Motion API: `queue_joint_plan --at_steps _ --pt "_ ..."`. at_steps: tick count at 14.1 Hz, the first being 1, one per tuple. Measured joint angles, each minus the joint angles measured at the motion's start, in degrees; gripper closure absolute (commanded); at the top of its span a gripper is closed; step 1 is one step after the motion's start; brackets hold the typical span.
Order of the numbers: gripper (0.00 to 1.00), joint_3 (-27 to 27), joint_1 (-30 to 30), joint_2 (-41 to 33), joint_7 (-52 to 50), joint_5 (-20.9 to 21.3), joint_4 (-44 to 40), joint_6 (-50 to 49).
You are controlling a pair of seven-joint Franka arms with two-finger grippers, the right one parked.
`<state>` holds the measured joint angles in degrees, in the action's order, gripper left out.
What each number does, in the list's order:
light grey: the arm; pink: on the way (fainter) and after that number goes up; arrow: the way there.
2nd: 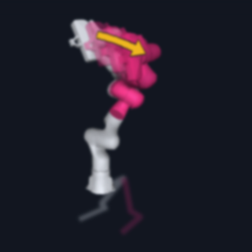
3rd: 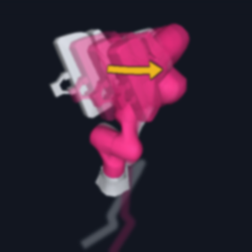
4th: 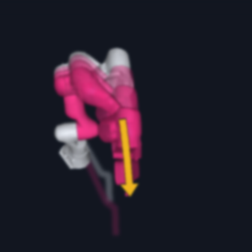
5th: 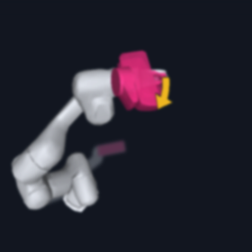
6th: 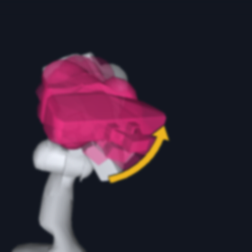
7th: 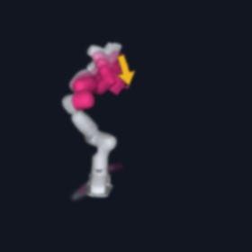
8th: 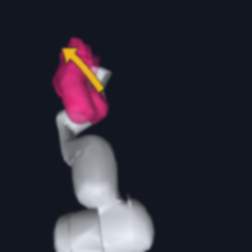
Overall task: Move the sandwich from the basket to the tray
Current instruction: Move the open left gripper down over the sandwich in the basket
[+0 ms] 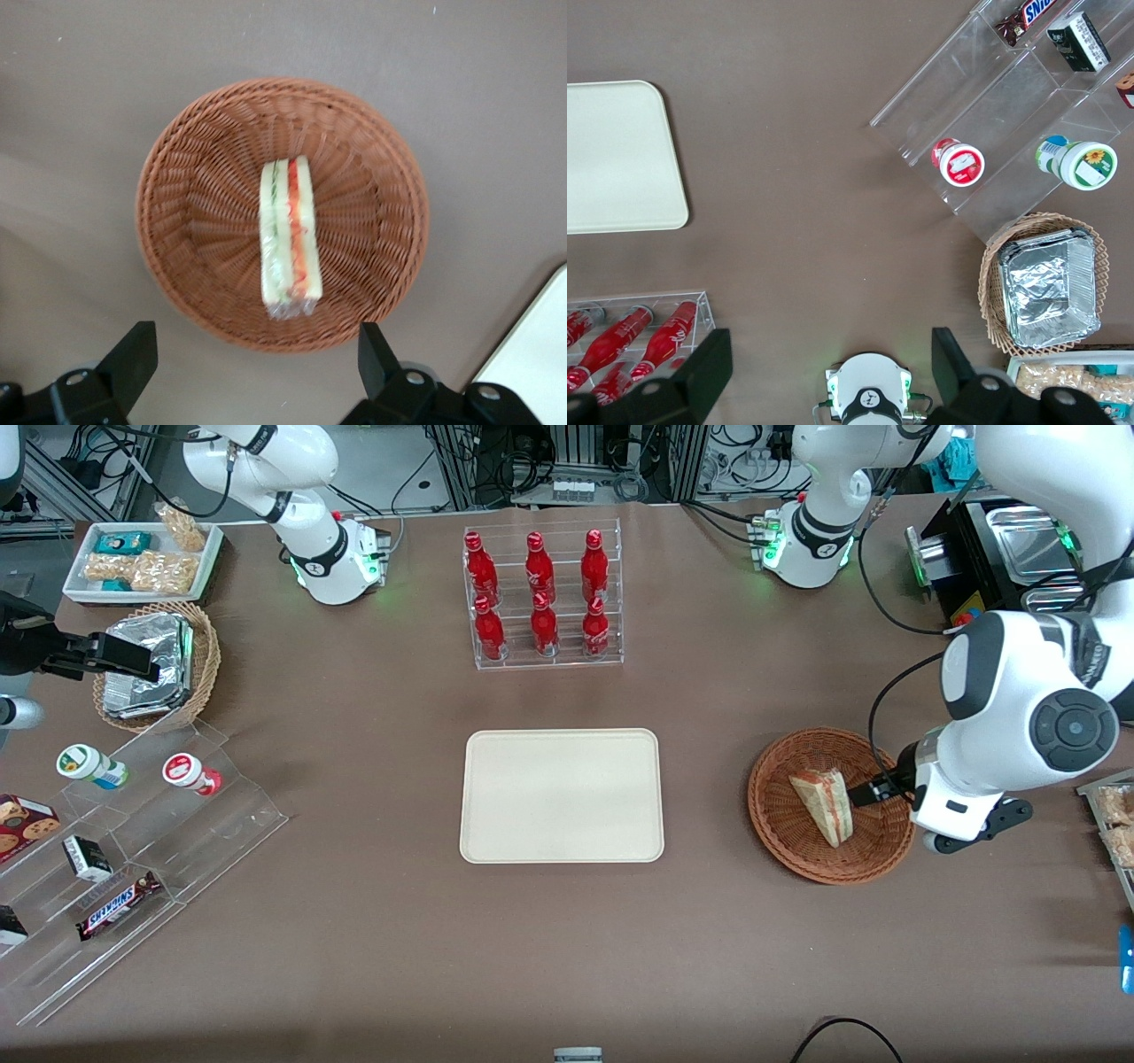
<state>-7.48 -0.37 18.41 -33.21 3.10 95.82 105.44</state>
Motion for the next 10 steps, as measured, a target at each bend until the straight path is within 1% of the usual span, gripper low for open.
queue_joint_plan --at_steps 4,7,10 --pt "0.00 -0.03 -0.01 2.63 -6.04 -0.53 4.27 8.61" --pt "0.00 -0.05 -0.02 4.96 -7.12 -0.58 6.63 12.41" --pt "0.00 -0.14 -0.04 5.42 -7.29 -0.60 11.46 18.09"
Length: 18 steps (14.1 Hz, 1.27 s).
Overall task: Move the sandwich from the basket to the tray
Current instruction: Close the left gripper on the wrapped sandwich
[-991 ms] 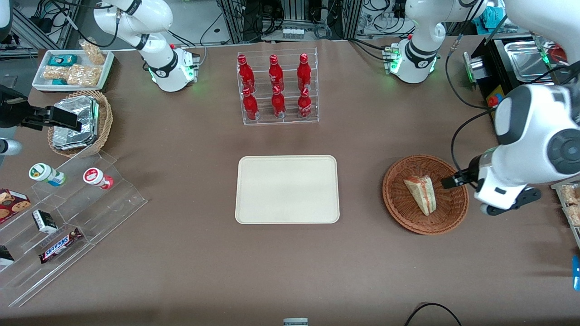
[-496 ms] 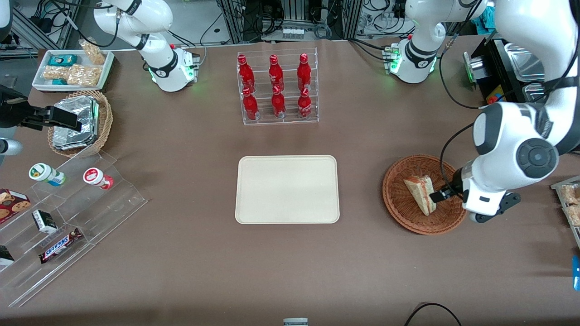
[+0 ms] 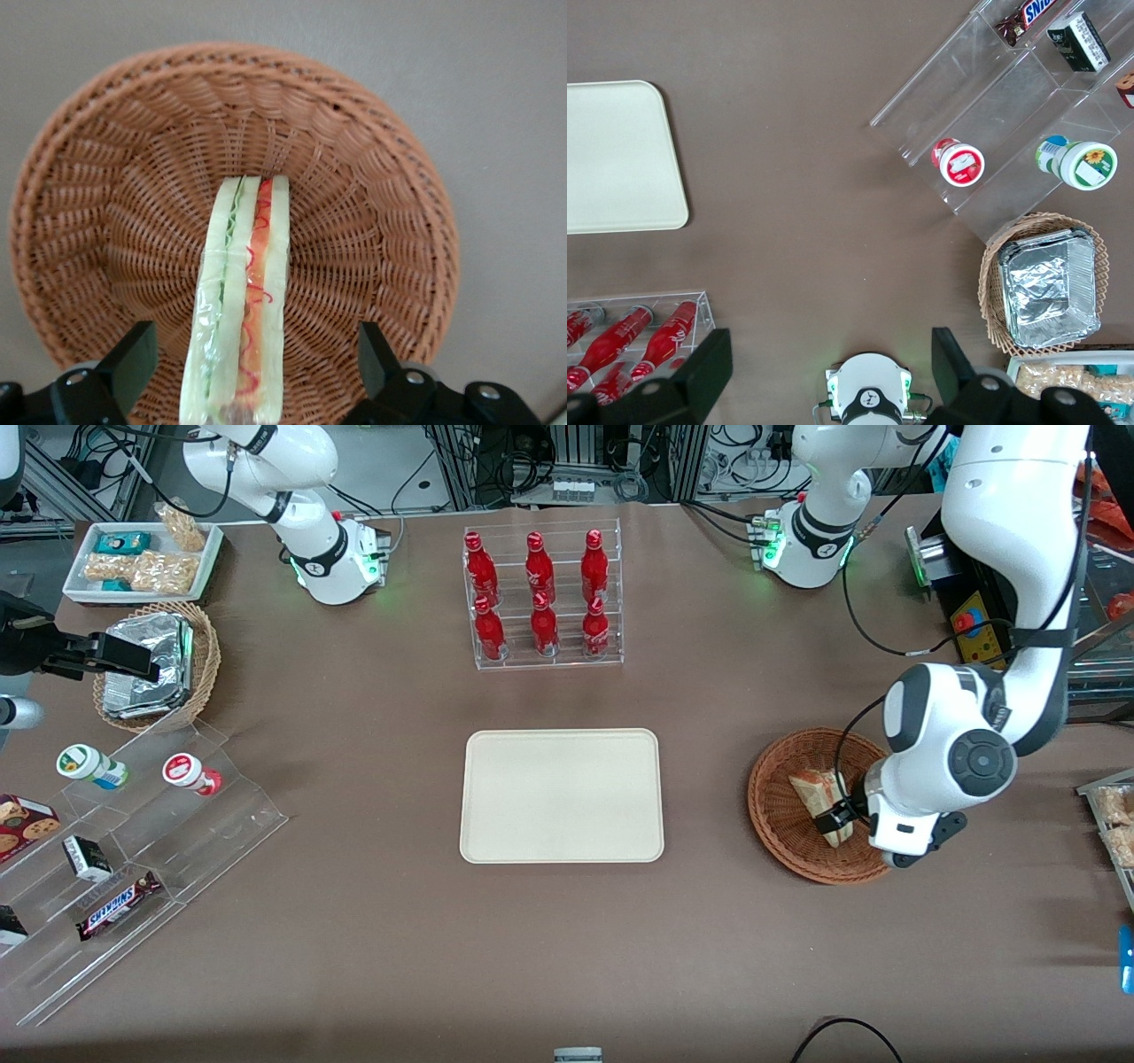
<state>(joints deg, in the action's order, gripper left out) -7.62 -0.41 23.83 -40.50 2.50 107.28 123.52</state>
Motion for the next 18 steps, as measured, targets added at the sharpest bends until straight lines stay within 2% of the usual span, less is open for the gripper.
queue_joint_plan --at_steps 5,6,7,8,10,18 --pt "0.00 -0.05 -0.01 0.00 -0.06 -0.01 5.47 4.08" --pt "0.03 -0.05 -0.01 0.00 -0.06 -0.01 5.73 4.10" --pt "0.17 -0.05 -0.01 0.00 -0.07 -0.01 5.93 4.11" --pt "0.37 -0.05 -0.01 0.00 -0.07 -0.01 6.10 4.12" --pt "0.85 -0.05 -0.01 0.01 -0.10 -0.02 6.41 4.14" --pt "0.91 -0.23 -0.05 -0.78 0.07 0.00 5.20 4.69"
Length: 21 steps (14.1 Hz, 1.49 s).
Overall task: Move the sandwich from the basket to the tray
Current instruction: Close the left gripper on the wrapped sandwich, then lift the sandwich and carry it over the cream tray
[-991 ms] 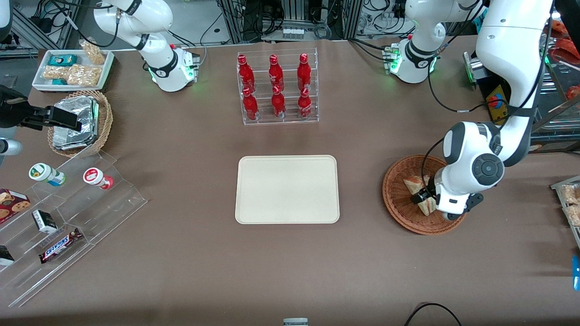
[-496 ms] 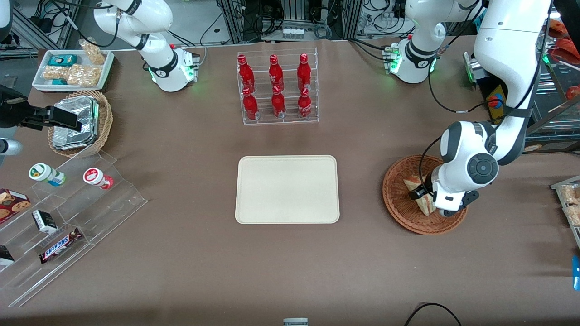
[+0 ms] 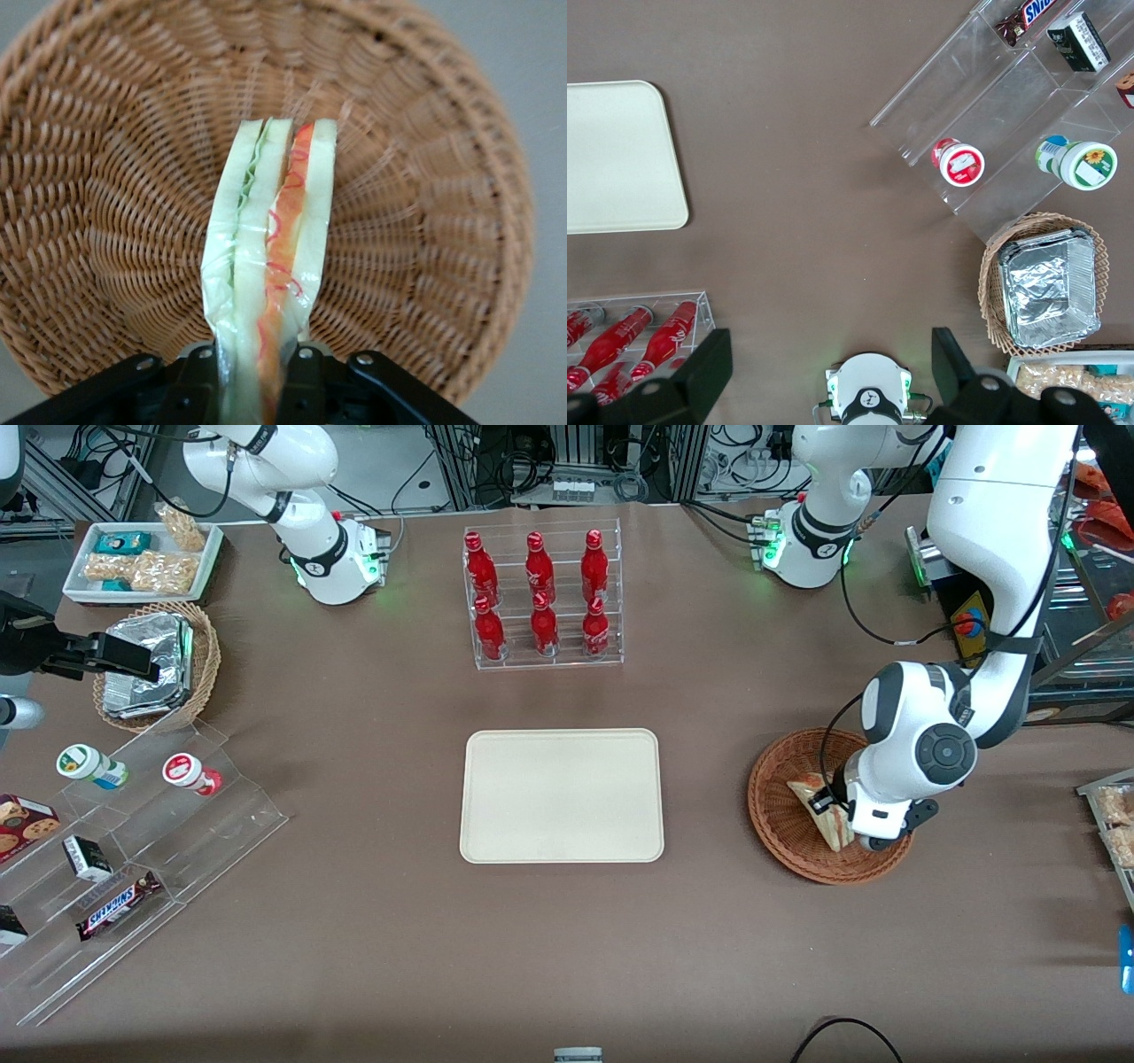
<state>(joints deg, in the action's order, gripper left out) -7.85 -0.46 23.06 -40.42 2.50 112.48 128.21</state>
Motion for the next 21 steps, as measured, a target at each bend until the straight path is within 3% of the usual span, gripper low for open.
queue_joint_plan --at_steps 4,10,16,18,21 --pt "0.92 -1.17 -4.72 -3.01 0.62 0.06 -2.20 -1.26" --pt "0.92 -1.65 -23.34 -2.48 -2.89 0.02 -7.21 -4.71" --pt "0.91 -1.46 -37.47 8.29 -8.98 0.14 -17.16 -4.72" --pt "0.90 -1.28 -39.47 12.01 -9.53 0.47 -20.59 -4.73" --pt "0.89 -1.20 -40.58 16.35 -12.01 4.28 -23.30 -4.67"
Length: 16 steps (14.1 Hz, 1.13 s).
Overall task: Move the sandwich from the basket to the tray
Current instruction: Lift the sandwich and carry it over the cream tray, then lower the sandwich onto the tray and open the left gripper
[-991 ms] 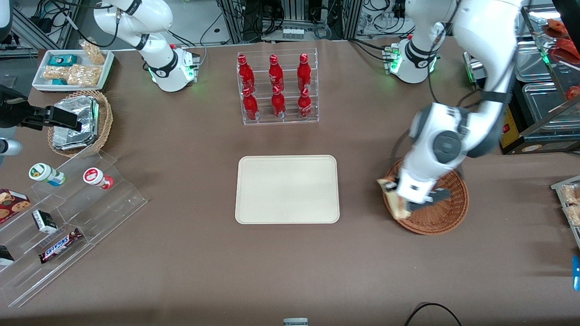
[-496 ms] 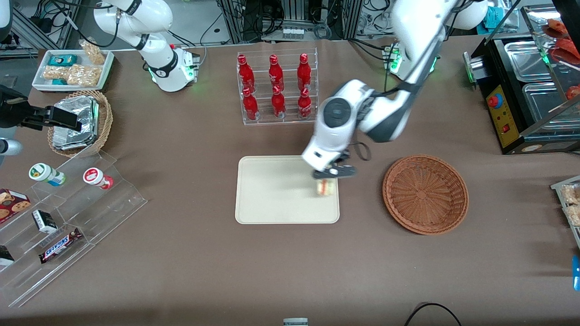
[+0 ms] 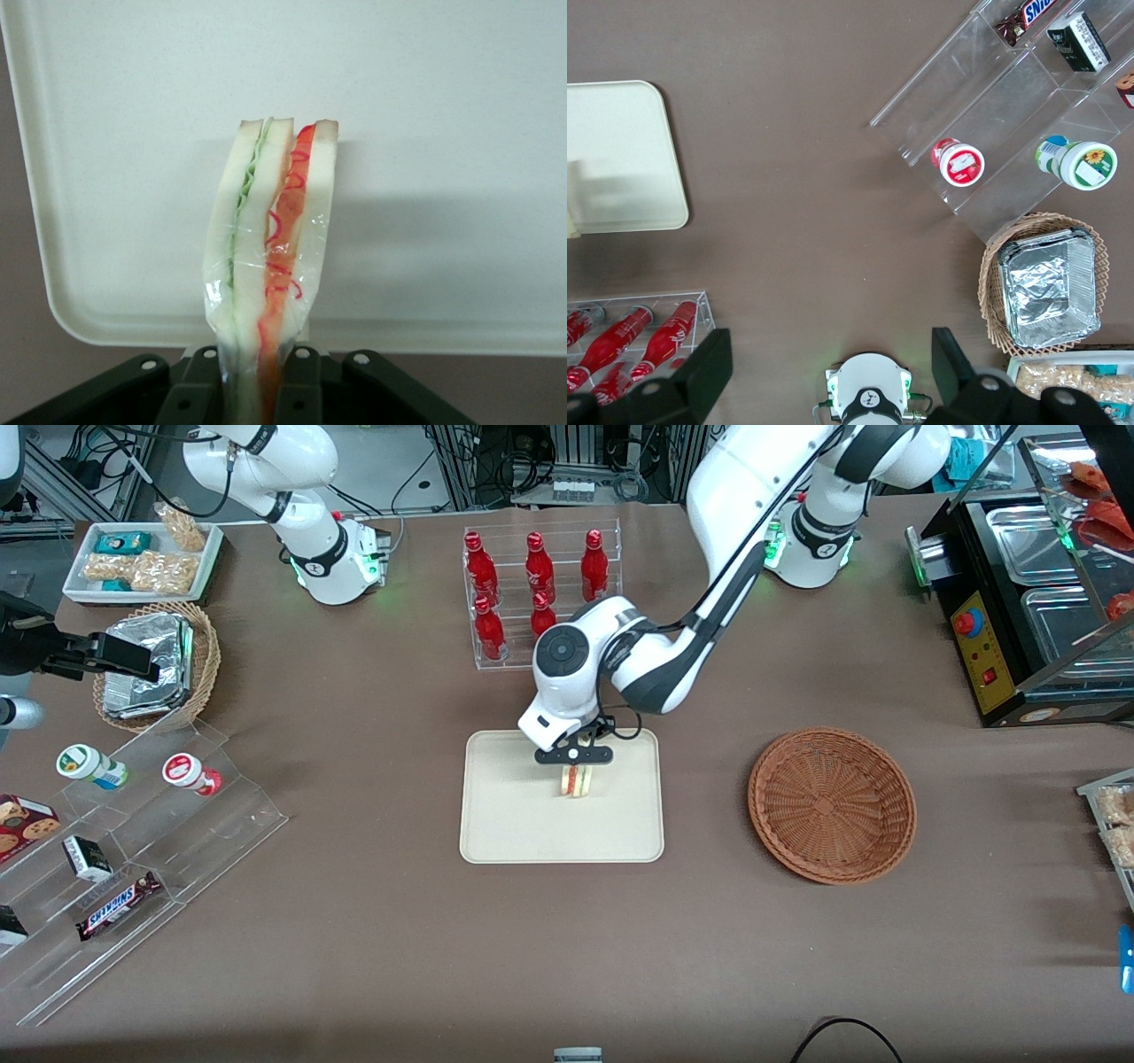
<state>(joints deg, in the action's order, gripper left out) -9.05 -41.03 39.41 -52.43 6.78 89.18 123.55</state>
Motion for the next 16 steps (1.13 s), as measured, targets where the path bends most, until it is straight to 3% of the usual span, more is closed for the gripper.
queue_joint_plan --at_steps 2,3,4,6,7,13,16 --pt "0.82 0.08 -0.08 1.80 -1.41 1.34 -1.34 0.54" --pt "0.66 0.22 -0.07 2.44 -1.53 1.36 -2.31 0.56" --pt "0.40 0.37 -0.06 2.94 -1.66 1.36 -3.37 0.56" --pt "0.11 0.52 -0.04 3.64 -2.29 1.36 -5.06 0.56" --pt "0.04 0.54 -0.04 3.81 -3.11 1.36 -5.61 0.56" --pt "0.00 1.80 0.40 3.72 -5.67 1.36 -8.48 -0.03" --pt "0.00 2.34 5.36 -0.52 -3.78 1.14 -10.52 -7.45"
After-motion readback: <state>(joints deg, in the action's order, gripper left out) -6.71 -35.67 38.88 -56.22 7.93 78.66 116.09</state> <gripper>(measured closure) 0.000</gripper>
